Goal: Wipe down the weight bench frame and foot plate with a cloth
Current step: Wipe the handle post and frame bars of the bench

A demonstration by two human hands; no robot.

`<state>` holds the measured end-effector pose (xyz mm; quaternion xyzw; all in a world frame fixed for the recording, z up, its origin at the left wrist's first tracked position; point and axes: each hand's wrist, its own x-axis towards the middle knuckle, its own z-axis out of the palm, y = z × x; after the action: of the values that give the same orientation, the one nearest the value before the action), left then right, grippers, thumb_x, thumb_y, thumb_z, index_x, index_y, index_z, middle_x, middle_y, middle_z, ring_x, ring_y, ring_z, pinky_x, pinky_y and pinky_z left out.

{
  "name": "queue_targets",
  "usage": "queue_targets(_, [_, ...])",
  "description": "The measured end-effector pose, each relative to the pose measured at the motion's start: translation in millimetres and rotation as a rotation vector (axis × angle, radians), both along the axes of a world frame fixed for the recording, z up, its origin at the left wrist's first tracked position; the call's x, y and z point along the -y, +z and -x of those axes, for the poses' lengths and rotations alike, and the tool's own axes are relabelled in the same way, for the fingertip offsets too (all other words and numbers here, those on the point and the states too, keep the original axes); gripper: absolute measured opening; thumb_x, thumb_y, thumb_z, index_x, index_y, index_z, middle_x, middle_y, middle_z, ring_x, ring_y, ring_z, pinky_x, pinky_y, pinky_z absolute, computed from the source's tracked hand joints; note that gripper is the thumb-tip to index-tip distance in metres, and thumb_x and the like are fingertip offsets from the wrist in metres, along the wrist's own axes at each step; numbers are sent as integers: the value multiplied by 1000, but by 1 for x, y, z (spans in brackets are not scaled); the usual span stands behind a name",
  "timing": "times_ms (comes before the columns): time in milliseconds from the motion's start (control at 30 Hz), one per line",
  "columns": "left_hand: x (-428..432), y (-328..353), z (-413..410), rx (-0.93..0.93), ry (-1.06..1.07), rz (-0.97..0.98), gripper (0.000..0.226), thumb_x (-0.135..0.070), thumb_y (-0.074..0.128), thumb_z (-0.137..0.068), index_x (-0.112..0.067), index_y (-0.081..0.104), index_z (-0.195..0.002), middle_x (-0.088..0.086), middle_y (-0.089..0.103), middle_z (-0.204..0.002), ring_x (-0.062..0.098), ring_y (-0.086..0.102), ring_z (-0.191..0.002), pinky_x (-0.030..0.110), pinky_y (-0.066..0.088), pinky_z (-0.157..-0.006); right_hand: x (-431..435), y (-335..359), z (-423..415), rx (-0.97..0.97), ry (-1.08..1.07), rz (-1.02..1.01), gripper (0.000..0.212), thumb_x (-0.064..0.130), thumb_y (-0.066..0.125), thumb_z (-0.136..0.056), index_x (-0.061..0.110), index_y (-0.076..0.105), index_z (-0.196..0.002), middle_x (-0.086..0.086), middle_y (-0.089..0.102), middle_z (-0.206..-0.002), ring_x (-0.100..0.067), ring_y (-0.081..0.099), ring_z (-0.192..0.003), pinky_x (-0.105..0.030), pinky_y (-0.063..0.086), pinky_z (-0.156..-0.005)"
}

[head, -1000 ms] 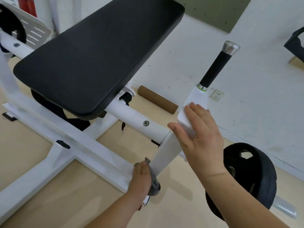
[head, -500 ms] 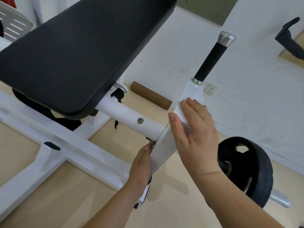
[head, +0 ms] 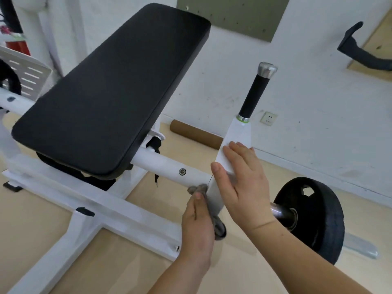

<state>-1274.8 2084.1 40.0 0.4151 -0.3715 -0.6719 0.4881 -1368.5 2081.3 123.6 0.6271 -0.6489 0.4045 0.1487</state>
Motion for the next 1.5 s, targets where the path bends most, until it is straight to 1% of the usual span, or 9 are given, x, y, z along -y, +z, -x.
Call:
queue_targets(167, [-14,3,16,36,-23,-1,35,-50,27,-109,-48,45,-139,-27,59,-127,-3,64,-103,37,55,-93,-14,13,0,185,121,-179,60,43,26,-105,10,58,-143,-2,49,-154,-13,31,-150,-44,17,-127])
queue_targets(267, [-9,-17,9,236,-5,-271,46,-44,32,-111,-19,54,-143,9,58,-142,30,57,-129,49,46,-110,-20,24,6,207,154,-305,64,49,23,-104,12,53,-147,-1,40,-156,-9,22,-150,-34,14,-127])
queue_targets(433, [-35,32,-14,232,30,-263,31,-35,46,-109,-21,73,-115,3,75,-111,21,69,-102,28,53,-77,-24,44,11,224,185,-481,49,40,30,-110,16,46,-150,-3,28,-162,-9,13,-150,-22,5,-120])
queue_targets(533, [-44,39,-40,118,-104,-276,38,-32,47,-109,-4,73,-105,16,77,-99,30,75,-95,40,58,-92,-34,43,7,296,217,-510,55,42,31,-110,17,33,-158,2,15,-169,-9,3,-155,-30,5,-126])
queue_targets(667, [-56,37,-51,132,-167,-302,41,-28,43,-110,6,66,-107,23,74,-99,36,73,-94,47,53,-93,-93,-14,-20,534,83,-214,62,54,43,-99,33,33,-156,18,18,-158,-2,20,-150,-31,29,-120])
queue_targets(867, [-81,53,-22,110,-216,-290,24,-20,52,-107,-8,70,-116,15,77,-109,30,75,-102,43,58,-82,-127,-59,-30,1247,221,-432,43,50,64,-96,54,52,-136,28,59,-134,12,62,-111,-44,53,-104])
queue_targets(1067, [-48,89,-37,505,-18,26,22,-29,54,-105,-23,75,-106,-4,76,-106,13,72,-104,38,56,-100,-107,-55,9,1301,-115,-43,21,34,51,-104,43,68,-112,-1,74,-102,-15,62,-80,-36,52,-77])
queue_targets(1267, [0,152,-31,790,-158,470,48,-45,32,-110,-34,37,-157,-22,42,-153,2,41,-136,18,25,-106,-53,-13,1,1254,234,-63,42,49,33,-108,41,49,-146,16,56,-145,-2,50,-132,-35,39,-115])
queue_targets(1500, [13,120,-12,706,-270,439,51,-49,23,-109,-49,13,-159,-23,27,-154,12,28,-150,25,25,-118,-31,-69,-41,1020,141,32,54,56,23,-106,41,24,-158,10,40,-158,-14,44,-142,-49,45,-111])
